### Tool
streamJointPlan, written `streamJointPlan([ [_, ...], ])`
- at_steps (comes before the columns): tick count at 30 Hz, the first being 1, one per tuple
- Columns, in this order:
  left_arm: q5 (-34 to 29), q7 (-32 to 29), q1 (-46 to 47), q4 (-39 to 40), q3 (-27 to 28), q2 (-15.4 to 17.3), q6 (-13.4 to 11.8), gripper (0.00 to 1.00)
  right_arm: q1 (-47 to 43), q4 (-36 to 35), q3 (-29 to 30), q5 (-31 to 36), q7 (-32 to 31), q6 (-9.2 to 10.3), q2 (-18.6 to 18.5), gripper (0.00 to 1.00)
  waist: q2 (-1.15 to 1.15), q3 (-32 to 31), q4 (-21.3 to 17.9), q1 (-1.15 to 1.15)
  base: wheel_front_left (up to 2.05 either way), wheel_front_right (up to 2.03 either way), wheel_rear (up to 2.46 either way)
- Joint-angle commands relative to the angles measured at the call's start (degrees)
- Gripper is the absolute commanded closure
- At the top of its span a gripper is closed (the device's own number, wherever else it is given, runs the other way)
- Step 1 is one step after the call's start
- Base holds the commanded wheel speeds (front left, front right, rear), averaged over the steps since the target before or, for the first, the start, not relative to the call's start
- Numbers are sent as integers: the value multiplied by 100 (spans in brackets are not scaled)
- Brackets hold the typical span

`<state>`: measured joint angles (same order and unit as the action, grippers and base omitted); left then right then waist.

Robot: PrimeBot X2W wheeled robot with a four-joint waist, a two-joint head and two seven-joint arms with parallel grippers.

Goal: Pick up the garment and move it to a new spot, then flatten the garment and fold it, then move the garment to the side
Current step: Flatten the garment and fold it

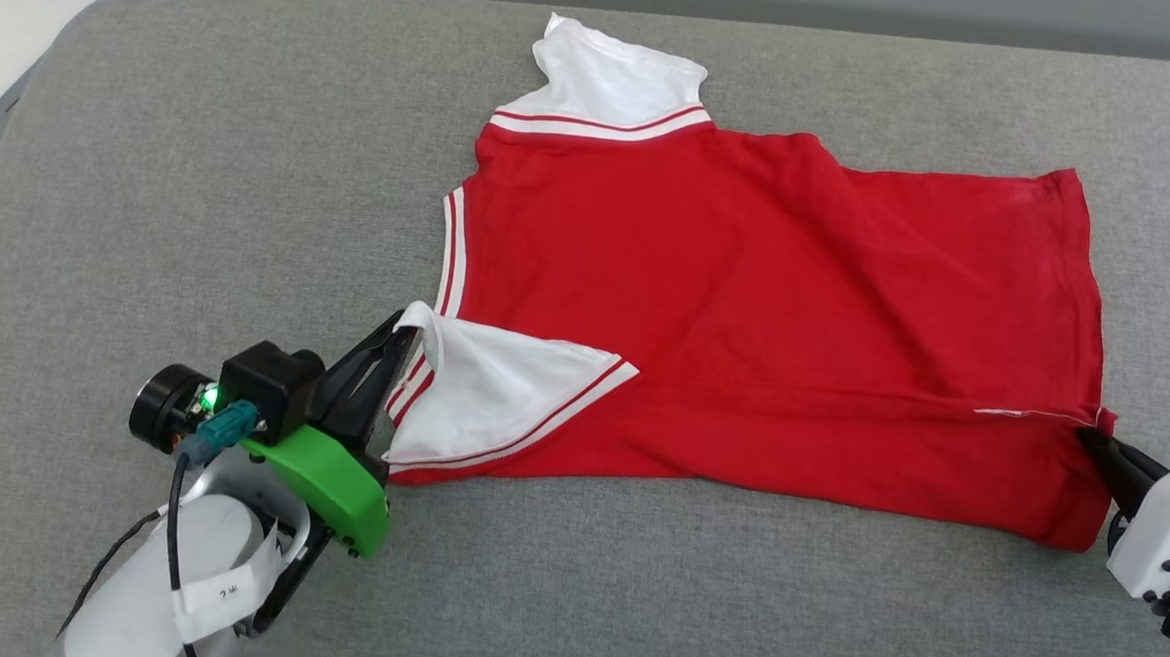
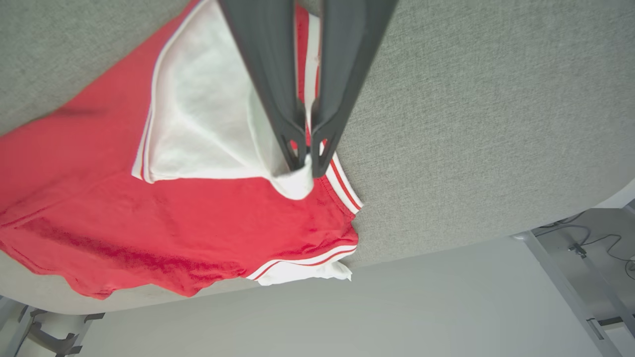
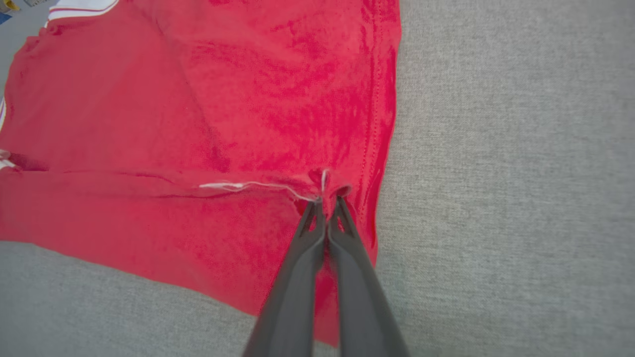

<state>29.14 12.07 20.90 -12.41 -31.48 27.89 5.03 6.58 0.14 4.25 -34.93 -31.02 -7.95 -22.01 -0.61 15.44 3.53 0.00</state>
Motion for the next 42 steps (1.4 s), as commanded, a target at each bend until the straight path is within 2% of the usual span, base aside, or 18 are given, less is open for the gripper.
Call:
streamJointPlan([
  [1, -121, 22, 186, -137, -41, -56, 50, 100, 145, 84, -29, 150, 0, 46, 26, 100, 61, 117, -50, 0, 0, 0, 0],
  [5, -164, 45, 442, -667, -164, -175, 100, 100, 338, 332, -95, 173, 27, 46, 50, 100, 61, 174, -70, 0, 0, 0, 0],
  [6, -150, 47, 491, -822, -189, -218, 110, 100, 378, 408, -97, 191, 16, 46, 60, 91, 61, 177, -75, 0, 0, 0, 0],
  [7, -161, 58, 534, -946, -196, -246, 101, 13, 405, 459, -103, 216, 20, 46, 64, 60, 61, 177, -79, 0, 0, 0, 0],
  [8, -178, 79, 579, -1110, -192, -288, 67, 0, 444, 539, -61, 275, 58, 46, 87, 0, 61, 171, -84, 0, 0, 0, 0],
  [12, -65, 161, 618, -1630, -167, -490, 83, 0, 543, 707, -122, 390, 297, 46, 188, 0, 61, 47, -101, 0, 0, 0, 0],
  [17, 31, 271, 564, -1808, 81, -673, 18, 0, 529, 699, -231, 361, 638, 46, 163, 0, 61, -183, -98, 0, 0, 0, 0],
  [22, 155, 290, 141, -1329, 728, -789, -165, 0, 296, 390, -296, 549, 1001, 46, -23, 0, 61, -509, -98, 0, 0, 0, 0],
  [26, 206, 291, -353, -951, 992, -825, -263, 0, 25, 160, -214, 784, 982, 46, -55, 0, 61, -660, -114, 0, 0, 0, 0],
  [34, 578, -325, -1183, -512, 962, -848, -496, 0, -588, -304, 199, 996, 273, 46, 405, 0, 61, -689, -156, 0, 0, 0, 0],
  [38, 632, -616, -1369, -235, 849, -826, -535, 0, -693, -534, 283, 1098, 182, 46, 697, 0, 61, -566, -218, 0, 0, 0, 0],
  [42, 511, -808, -1374, -213, 759, -773, -699, 0, -734, -605, 254, 1216, 185, 46, 850, 0, 61, -438, -283, 0, 0, 0, 0],
])
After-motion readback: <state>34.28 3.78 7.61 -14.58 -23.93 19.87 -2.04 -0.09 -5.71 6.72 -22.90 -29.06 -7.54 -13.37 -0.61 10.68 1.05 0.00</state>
